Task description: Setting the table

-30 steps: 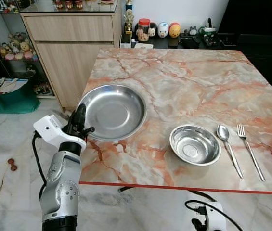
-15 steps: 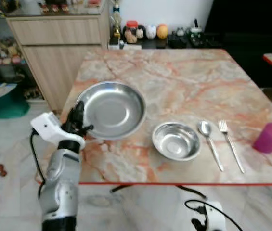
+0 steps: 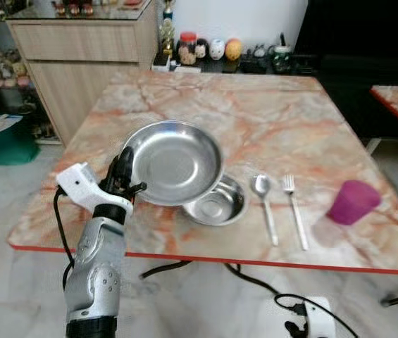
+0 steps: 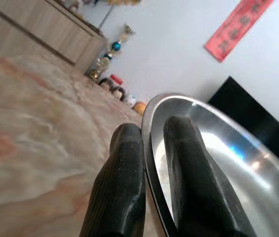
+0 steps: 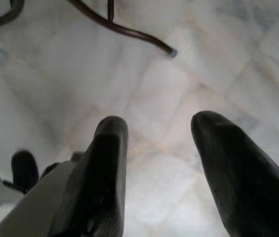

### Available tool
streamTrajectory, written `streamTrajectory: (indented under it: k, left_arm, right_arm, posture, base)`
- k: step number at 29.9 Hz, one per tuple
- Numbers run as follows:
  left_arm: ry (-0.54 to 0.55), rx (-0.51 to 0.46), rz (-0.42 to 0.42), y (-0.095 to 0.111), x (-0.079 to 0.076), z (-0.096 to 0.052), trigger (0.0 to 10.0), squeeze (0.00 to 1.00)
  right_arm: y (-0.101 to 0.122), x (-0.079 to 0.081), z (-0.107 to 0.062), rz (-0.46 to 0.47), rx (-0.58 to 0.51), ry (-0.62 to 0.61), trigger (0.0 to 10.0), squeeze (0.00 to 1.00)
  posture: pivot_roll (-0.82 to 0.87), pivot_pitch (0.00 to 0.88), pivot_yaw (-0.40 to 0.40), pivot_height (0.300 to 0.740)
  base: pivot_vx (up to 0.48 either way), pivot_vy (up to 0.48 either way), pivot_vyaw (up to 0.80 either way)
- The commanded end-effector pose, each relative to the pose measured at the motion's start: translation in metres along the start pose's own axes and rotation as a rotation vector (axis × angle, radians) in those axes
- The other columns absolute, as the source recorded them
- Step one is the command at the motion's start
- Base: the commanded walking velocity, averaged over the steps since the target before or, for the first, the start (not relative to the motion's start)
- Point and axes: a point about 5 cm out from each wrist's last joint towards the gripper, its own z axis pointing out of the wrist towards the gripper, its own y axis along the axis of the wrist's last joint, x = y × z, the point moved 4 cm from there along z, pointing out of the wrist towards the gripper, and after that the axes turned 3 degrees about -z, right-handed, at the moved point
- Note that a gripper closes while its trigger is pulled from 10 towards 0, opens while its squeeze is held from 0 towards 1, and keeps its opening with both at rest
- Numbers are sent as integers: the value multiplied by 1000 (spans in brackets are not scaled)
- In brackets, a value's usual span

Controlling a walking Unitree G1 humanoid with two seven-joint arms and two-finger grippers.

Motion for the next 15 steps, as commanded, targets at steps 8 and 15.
streamTrajectory:
  k: [8, 15]
  left_arm:
    - [-43, -60, -2, 16, -13, 5, 10000, 0]
    - [-52, -59, -9, 17, -15, 7, 10000, 0]
  right_arm:
    - [-1, 1, 0, -7, 3, 8, 10000, 0]
    - [-1, 2, 0, -6, 2, 9, 10000, 0]
  posture:
    - [26, 0, -33, 707]
    - [21, 0, -28, 707]
  base:
    - [0, -428, 0]
    - [0, -429, 0]
